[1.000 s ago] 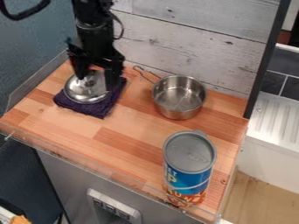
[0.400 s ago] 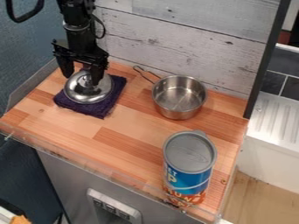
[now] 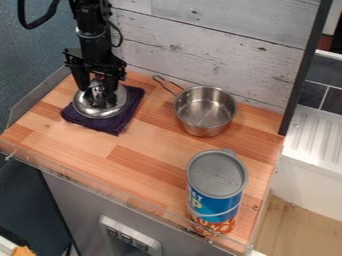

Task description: Take the silver lid and put it on the silver pot

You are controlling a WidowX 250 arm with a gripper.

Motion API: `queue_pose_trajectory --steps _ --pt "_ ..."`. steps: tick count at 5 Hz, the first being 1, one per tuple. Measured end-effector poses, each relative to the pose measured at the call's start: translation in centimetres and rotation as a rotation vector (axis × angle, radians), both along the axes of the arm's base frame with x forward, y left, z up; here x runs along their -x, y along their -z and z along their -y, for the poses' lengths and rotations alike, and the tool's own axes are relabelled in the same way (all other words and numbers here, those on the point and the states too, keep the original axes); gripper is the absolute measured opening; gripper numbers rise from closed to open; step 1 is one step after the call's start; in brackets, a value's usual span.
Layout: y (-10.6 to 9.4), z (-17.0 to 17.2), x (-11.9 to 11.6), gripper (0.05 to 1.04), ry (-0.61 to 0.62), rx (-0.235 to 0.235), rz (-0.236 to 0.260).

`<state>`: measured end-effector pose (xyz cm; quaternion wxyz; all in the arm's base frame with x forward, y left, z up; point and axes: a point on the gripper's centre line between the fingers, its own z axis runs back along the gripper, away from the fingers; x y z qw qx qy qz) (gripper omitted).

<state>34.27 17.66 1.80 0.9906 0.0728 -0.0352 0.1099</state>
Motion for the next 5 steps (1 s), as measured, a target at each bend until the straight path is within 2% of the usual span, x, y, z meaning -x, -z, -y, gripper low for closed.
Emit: queue_pose_trajectory --steps 1,2,3,4,5 --pt "0.3 0.1 0.2 0.398 0.002 -0.002 -0.007" --pt "0.2 0.4 0.4 0.28 0.01 -0.002 -0.004" --pt "-1.7 1.0 0.6 0.28 -0.007 -0.003 0.036" --pt "-5.2 3.2 -0.7 0.279 0.004 -0.024 0.127" --pt "-5.9 6.7 -1.8 0.279 0.055 -0.005 0.149"
